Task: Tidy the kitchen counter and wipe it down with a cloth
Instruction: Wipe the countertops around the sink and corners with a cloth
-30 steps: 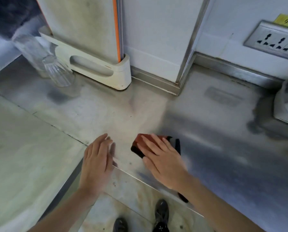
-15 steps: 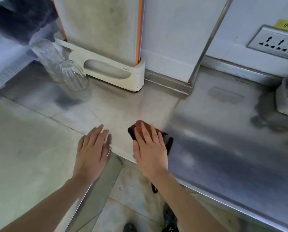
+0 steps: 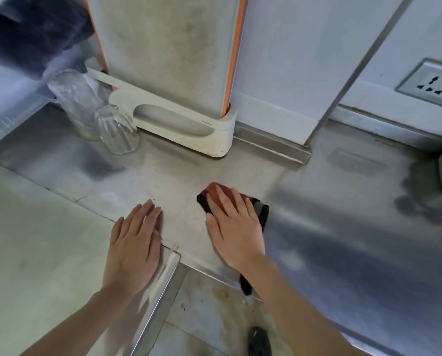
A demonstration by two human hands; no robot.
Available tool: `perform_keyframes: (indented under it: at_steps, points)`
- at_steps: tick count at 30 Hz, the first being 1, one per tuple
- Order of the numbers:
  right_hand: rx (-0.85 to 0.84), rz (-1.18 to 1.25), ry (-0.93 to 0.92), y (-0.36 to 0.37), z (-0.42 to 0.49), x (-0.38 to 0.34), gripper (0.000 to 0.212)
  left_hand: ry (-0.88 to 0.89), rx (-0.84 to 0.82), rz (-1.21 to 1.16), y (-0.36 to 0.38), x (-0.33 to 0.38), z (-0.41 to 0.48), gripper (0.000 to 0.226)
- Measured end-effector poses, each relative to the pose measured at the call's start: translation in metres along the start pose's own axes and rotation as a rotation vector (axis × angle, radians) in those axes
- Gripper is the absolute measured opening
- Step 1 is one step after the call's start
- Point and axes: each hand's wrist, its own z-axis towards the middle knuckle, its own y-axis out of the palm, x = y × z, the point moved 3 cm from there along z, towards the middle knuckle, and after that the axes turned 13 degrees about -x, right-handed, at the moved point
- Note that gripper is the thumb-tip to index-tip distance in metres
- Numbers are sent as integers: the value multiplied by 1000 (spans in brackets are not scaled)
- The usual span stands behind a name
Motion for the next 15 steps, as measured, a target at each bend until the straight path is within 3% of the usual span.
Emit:
perform_keyframes:
  at_steps: [3, 7, 10, 12, 15]
  points:
    - [-59, -81, -100, -17, 10, 40, 55, -15, -23, -23, 2, 1, -2, 45]
    - [49, -7, 322, -38, 36, 113, 59, -31, -21, -58, -2, 5, 0, 47]
    - [54, 104, 411, -27, 42, 71, 53, -21, -12, -79, -2, 4, 2, 45]
    - [17, 79, 237, -11, 39, 9, 53, -15, 28, -112, -6, 3, 1, 40]
    - [-93, -62, -212, 4, 32, -65, 51, -134, 184, -248, -21, 0, -12, 36]
